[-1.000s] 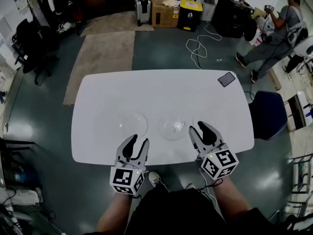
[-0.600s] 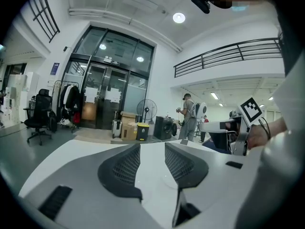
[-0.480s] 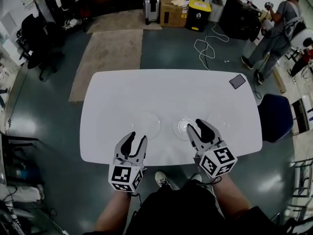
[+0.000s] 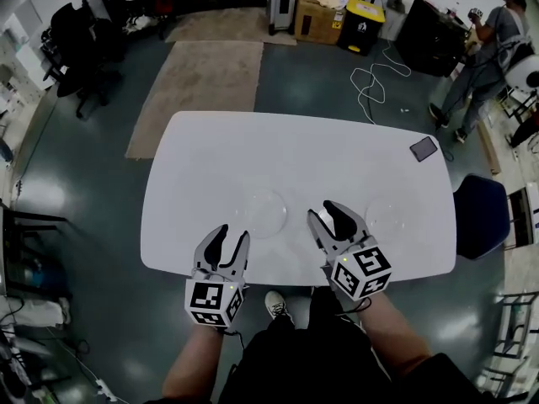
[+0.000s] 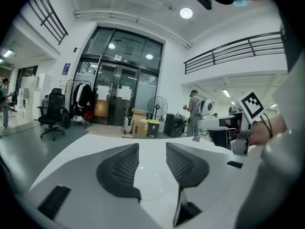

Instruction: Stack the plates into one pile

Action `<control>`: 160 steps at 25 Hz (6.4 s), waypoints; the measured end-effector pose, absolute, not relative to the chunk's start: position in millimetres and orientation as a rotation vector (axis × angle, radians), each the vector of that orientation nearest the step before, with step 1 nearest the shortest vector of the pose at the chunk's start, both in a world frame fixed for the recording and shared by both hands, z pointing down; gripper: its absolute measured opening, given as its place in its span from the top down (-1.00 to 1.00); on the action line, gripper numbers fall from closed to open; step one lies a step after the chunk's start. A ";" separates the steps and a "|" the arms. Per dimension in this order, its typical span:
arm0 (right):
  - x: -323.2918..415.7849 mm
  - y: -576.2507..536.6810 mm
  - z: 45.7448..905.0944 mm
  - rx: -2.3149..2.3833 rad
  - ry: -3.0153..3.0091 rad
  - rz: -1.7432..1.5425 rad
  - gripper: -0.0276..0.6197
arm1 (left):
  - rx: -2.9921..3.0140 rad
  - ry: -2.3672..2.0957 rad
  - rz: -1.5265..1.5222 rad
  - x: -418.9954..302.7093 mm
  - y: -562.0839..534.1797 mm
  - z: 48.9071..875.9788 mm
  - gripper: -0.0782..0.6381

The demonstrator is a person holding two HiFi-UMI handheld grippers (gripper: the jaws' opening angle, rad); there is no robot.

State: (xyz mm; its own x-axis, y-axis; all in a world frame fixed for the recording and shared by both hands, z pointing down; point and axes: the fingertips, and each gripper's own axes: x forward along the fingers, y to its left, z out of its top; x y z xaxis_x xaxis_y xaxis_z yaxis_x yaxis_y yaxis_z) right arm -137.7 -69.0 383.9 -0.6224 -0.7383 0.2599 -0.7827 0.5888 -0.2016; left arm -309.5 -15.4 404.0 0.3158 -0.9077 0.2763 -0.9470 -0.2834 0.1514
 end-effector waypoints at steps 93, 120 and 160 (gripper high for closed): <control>-215.4 -150.8 644.1 0.983 -2.072 0.704 0.59 | 1.675 -1.434 0.191 -320.0 -85.2 617.1 0.26; -200.6 -158.5 604.4 1.026 -2.170 0.650 0.85 | 1.618 -1.388 -0.062 -318.1 -92.2 592.3 0.69; -25.5 -53.3 499.2 1.584 -2.103 0.663 0.86 | 1.981 -1.084 -0.036 -202.1 -49.2 498.9 0.69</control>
State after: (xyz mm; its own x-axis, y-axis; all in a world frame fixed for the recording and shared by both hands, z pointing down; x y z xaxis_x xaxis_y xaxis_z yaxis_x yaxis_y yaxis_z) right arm -25.5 -53.3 499.2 -0.2605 -0.7623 0.5925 -0.9643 0.2361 -0.1202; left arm -202.1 -49.2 498.9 0.6229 -0.7005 0.3483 -0.6762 -0.2581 0.6900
